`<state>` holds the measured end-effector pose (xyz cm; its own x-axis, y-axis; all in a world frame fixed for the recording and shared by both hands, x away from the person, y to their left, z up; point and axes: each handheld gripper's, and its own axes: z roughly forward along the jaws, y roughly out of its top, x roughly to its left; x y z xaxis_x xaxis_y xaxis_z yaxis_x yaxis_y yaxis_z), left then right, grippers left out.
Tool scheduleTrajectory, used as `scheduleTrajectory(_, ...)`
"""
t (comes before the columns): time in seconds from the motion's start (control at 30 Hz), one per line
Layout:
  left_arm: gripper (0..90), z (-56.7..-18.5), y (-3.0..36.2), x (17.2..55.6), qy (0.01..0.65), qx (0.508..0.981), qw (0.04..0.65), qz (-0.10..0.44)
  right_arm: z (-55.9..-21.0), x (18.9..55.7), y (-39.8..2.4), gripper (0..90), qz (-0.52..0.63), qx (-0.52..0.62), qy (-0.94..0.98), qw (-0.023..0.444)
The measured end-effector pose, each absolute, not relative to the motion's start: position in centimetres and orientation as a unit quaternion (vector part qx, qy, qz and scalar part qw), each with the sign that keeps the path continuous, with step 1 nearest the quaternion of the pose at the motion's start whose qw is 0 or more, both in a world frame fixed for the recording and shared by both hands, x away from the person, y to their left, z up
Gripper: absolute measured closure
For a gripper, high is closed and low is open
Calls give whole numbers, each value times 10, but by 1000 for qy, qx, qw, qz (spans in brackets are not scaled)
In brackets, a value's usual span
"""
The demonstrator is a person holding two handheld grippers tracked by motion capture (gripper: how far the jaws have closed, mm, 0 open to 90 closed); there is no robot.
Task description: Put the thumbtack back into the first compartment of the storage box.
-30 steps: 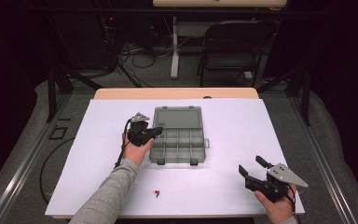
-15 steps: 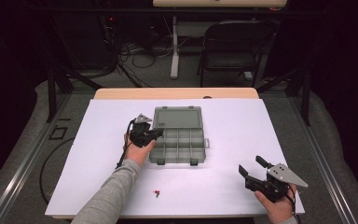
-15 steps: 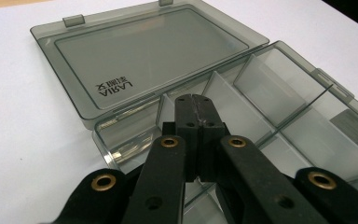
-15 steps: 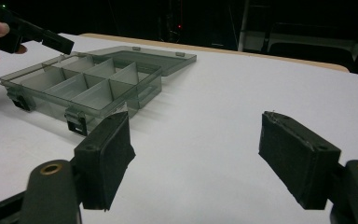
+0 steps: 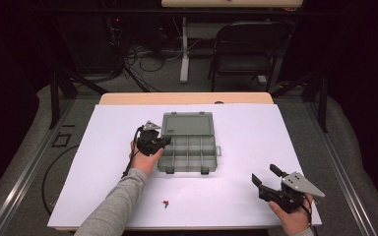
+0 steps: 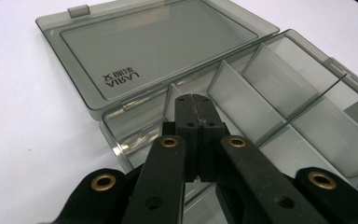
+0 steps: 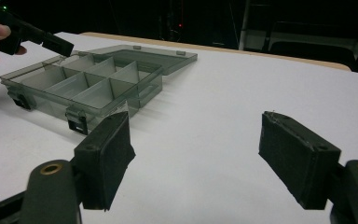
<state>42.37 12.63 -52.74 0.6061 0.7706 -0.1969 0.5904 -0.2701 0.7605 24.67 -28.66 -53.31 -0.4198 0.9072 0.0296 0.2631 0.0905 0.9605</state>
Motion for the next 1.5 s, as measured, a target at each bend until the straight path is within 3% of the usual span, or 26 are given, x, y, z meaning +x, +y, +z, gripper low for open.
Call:
scheduleTrajectory(0.37,870,-524,127,422,425,789,428,112,-533,247,-287,245,512,439,669,313)
scheduleTrajectory(0.53,738,-517,130,418,424,783,439,121,-533,247,-287,244,512,439,669,313)
scheduleTrajectory(0.67,568,-513,133,416,426,774,450,132,-534,247,-286,244,511,439,669,312)
scheduleTrajectory(0.8,483,-512,136,416,434,773,439,150,-534,247,-286,243,511,439,671,312)
scheduleTrajectory(1.13,446,-502,147,400,423,763,449,195,-534,247,-286,243,512,439,670,310)
scheduleTrajectory(1.5,417,-492,169,362,409,759,481,160,-534,247,-286,242,512,437,670,313)
